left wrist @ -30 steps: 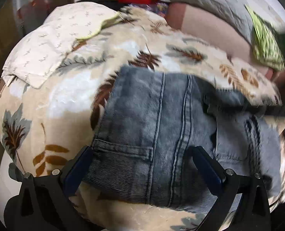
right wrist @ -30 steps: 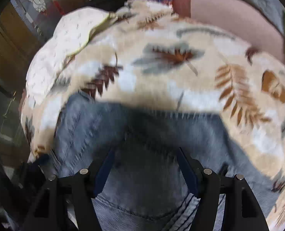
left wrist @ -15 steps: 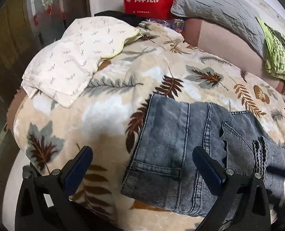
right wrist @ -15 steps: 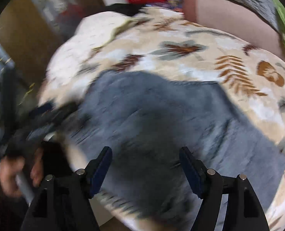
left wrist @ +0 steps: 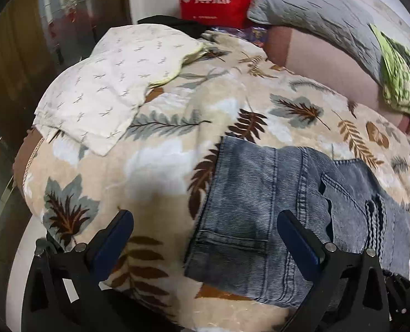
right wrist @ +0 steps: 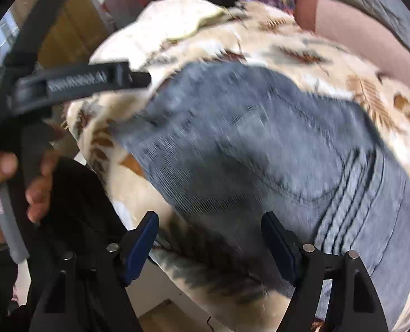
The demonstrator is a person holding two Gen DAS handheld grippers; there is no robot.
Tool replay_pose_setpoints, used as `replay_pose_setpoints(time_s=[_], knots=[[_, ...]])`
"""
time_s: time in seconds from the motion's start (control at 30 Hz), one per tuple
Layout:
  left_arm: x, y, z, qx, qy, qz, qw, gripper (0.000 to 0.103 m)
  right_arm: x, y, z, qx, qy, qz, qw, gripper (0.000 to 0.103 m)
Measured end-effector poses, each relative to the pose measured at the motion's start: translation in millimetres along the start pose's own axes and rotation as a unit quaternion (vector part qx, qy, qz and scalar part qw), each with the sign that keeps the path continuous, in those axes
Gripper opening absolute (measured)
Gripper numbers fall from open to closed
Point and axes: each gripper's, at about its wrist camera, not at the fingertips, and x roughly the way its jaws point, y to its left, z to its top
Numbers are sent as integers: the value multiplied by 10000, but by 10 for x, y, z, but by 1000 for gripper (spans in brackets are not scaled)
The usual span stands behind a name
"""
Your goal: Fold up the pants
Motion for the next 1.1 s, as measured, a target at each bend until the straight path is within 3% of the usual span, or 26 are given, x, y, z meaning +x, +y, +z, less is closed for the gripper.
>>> replay_pose_setpoints(time_s=[0.07,0.13,0.23,0.33,0.4,0.47,0.53,0.6,0.7,0.87,0.97,1.07,1.1], knots=[[-14,-53,-3,70,-30,-13,10000,103,-41,-40,-80,95,25,-38,9999,80],[-22,-91,1,104,-55,-24,9999,103,-217,-86,-57,212,-240,2,9995,80],[-9,-99,23,88,-33,-31,10000,103,-400,-94,65,130,-616,-644,9959,80],[2,-72,32,34,-23,-31,10000,103,-236,-164,190,105,-515,-968,9939,80],[19,-66,27,22,11,-7,10000,103,137,-113,168,-140,44,-1011,9948,78],[31,-72,20,63,34,11,10000,103,190,-75,164,-302,-114,-1081,9936,81],[34,-87,18,81,27,26,10000,103,104,-161,206,-26,-38,-872,9962,81],[37,-111,16,92,45,-16,9999,103,-124,-255,191,169,-282,-762,9965,81],[17,-190,4,153,42,-82,9998,103,-452,-416,29,430,-678,-707,9943,81],[-20,-384,-72,312,46,-246,9992,103,-942,-1180,-536,1599,-909,-989,9780,81],[56,-618,-188,633,168,-245,9976,103,-990,-1608,-874,2152,-740,-1347,9644,81],[275,-857,-347,1092,408,10,9932,103,-608,-1799,-1064,2153,43,-1608,9632,81],[360,-894,-392,1206,498,110,9914,103,-620,-1766,-1092,2036,-119,-1693,9642,82]])
